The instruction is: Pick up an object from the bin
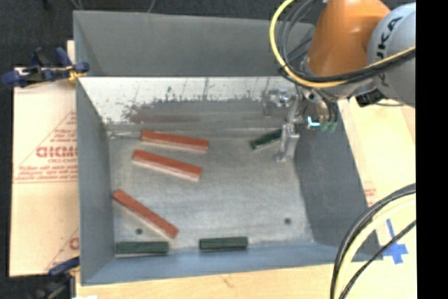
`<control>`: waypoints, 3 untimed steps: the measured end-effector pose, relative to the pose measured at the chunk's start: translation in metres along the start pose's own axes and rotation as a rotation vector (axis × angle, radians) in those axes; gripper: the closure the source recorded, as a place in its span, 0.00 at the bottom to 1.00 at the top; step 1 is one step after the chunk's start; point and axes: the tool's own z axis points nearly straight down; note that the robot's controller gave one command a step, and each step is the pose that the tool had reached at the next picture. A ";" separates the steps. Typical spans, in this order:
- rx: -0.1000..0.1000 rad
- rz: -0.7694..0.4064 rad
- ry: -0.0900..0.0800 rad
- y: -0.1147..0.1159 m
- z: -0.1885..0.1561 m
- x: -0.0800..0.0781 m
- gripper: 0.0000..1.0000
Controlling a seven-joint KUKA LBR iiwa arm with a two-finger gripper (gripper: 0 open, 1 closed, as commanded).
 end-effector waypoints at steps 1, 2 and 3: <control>0.000 -0.206 -0.001 -0.018 0.091 -0.015 0.00; 0.009 -0.732 -0.017 -0.039 0.118 -0.029 0.00; 0.005 -0.729 -0.019 -0.037 0.117 -0.029 1.00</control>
Offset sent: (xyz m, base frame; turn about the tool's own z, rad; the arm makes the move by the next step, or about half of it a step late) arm 0.0154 -0.0165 -0.0880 -0.2081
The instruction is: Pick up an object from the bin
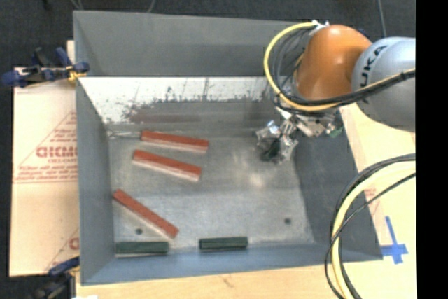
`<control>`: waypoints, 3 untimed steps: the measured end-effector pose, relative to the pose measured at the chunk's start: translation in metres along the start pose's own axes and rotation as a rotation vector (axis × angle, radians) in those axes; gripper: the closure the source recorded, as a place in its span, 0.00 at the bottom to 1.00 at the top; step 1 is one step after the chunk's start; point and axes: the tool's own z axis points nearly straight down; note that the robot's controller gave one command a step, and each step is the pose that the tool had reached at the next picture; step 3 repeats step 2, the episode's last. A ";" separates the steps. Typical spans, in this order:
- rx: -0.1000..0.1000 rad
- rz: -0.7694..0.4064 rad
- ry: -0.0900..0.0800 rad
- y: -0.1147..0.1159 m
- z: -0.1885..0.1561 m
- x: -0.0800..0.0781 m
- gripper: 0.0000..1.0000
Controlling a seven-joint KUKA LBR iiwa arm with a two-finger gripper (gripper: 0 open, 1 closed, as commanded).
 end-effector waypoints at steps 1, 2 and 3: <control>0.000 -0.222 0.004 -0.015 -0.179 0.011 1.00; -0.014 -0.563 0.009 0.017 -0.158 0.027 1.00; -0.014 -0.563 0.009 0.017 -0.158 0.027 1.00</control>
Offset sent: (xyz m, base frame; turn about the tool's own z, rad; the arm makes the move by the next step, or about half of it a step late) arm -0.0040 -0.0163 0.1724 -0.2246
